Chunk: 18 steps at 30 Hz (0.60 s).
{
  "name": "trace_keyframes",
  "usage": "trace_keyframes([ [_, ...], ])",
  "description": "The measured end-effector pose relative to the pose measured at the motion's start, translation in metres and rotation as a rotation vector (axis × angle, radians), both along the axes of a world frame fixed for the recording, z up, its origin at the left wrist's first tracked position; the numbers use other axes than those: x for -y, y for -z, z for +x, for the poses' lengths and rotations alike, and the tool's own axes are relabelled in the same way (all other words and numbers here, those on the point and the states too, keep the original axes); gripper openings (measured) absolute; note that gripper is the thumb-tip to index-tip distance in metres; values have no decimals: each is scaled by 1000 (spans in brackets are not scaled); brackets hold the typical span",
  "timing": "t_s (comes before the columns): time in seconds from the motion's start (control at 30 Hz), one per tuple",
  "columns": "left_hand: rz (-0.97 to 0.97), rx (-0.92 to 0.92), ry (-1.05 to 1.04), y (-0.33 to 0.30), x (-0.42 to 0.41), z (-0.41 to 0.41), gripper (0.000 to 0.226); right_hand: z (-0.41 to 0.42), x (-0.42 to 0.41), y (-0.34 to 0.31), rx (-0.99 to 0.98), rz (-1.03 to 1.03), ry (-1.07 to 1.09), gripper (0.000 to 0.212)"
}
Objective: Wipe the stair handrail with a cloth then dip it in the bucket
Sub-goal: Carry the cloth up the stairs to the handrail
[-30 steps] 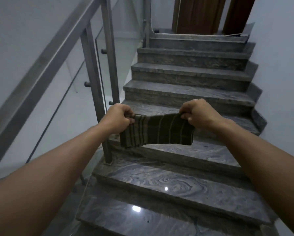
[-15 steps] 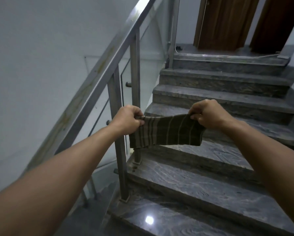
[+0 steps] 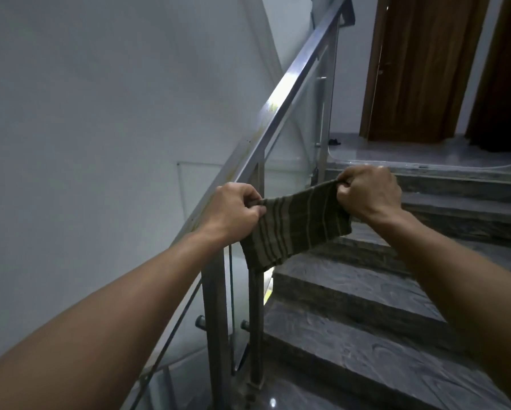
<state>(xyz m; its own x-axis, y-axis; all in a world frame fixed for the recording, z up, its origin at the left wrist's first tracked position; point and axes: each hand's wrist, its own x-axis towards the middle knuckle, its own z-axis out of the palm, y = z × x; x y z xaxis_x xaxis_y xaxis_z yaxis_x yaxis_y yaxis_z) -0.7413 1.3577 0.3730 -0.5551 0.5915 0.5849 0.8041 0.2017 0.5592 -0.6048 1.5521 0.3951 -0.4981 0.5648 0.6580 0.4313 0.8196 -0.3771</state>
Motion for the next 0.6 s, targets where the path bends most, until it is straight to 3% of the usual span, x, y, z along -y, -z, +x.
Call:
trace_keyframes([
  [0.4, 80, -18, -220, -126, -139, -72, 4, -122, -150, -113, -266, -86, -198, 15],
  [0.6, 87, -7, -296, -165, -199, -109, 8, -173, -194, -153, -277, -116, -239, 34],
])
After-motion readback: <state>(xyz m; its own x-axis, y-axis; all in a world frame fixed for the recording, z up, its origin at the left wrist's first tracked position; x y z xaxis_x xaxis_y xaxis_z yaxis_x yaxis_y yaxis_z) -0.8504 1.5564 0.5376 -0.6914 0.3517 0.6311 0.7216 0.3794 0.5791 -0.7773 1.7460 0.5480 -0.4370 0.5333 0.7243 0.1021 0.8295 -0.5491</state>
